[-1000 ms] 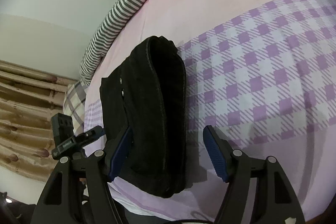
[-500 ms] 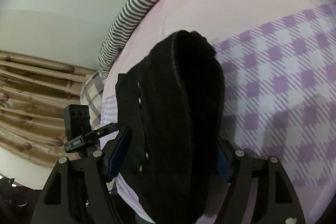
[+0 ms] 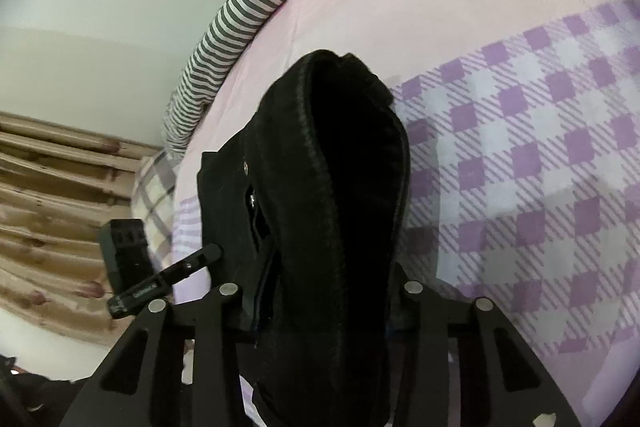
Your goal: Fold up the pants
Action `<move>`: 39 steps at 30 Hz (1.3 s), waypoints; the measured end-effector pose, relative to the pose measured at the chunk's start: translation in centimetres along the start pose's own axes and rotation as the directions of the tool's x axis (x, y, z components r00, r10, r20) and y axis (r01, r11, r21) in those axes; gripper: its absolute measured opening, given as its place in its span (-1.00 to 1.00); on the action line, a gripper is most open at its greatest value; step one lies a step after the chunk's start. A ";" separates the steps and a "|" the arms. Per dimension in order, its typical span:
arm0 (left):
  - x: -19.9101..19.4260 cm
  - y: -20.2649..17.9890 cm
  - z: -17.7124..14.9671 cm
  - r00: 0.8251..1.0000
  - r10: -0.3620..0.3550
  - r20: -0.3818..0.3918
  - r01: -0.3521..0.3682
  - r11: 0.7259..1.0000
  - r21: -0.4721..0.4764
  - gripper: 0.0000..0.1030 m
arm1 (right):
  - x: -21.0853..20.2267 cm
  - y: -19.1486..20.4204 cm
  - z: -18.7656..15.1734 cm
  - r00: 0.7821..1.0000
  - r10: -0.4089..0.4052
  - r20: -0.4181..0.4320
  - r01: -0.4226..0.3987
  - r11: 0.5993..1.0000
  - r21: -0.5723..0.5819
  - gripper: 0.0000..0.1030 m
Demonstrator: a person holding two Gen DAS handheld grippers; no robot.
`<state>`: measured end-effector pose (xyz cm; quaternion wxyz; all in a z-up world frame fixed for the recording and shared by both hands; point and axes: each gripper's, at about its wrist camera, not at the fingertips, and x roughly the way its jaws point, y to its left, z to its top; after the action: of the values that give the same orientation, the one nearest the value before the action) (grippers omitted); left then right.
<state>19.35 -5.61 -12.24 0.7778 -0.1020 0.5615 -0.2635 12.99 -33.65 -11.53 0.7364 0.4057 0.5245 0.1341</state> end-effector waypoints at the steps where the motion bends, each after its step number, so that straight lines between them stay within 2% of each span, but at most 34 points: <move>1: 0.0 -0.4 0.0 1.000 0.019 0.000 -0.019 1.000 0.008 -0.33 | -0.1 0.3 -0.1 1.000 -0.005 0.008 0.005 1.000 0.005 -0.37; 5: 0.4 -2.6 0.3 0.997 0.071 0.017 -0.072 0.997 0.030 -0.55 | -0.3 1.6 -0.2 0.999 -0.017 0.028 0.017 1.000 0.004 -0.45; 10: -0.5 -2.8 0.3 0.998 0.041 0.050 -0.042 0.999 0.028 -0.75 | -0.5 3.5 -0.6 0.998 -0.018 0.054 0.018 1.000 -0.013 -0.48; 20: -3.8 -2.5 -0.2 0.995 -0.021 0.102 0.018 0.999 0.034 -0.77 | -0.8 8.2 -0.9 0.997 0.019 0.072 -0.014 0.997 -0.070 -0.50; 29: -8.4 0.2 0.2 0.985 0.016 0.173 -0.018 1.000 0.013 -0.77 | 1.6 12.0 -0.1 0.996 0.076 0.049 -0.070 0.992 -0.100 -0.50; 39: -12.9 4.7 2.9 0.966 0.119 0.228 -0.119 0.993 -0.015 -0.77 | 8.1 16.8 2.3 0.990 0.142 -0.014 -0.143 0.982 -0.127 -0.50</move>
<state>20.43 4.70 -2.78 0.8515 -0.0982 0.4737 -0.2024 22.18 -18.95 -4.28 0.7479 0.3940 0.4864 0.2209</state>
